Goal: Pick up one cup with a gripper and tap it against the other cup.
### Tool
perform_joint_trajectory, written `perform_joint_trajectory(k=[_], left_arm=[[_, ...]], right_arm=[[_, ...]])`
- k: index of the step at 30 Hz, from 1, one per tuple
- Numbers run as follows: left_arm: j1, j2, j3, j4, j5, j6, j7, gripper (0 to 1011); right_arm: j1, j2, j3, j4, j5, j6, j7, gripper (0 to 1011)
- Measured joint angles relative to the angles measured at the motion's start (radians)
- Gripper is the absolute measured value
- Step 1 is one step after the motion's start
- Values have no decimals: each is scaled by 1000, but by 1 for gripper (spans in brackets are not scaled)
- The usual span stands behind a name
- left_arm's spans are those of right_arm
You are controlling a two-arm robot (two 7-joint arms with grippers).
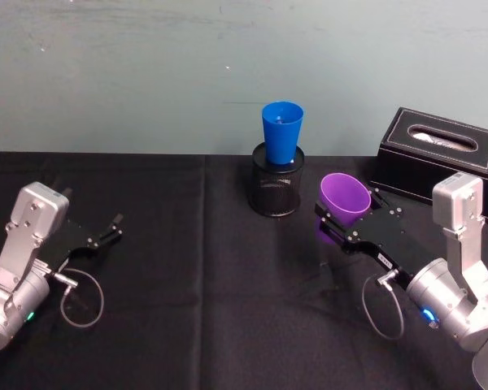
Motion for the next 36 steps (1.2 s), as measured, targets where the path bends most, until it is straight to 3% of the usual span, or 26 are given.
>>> perform_joint_trajectory(k=[8, 36], left_arm=[[0, 0, 0, 0, 0, 0, 0, 1011], [0, 0, 0, 0, 0, 0, 0, 1012]], right_arm=[[8, -3, 0, 9, 1, 0, 2, 739], [159, -59, -18, 159, -13, 24, -14, 739]])
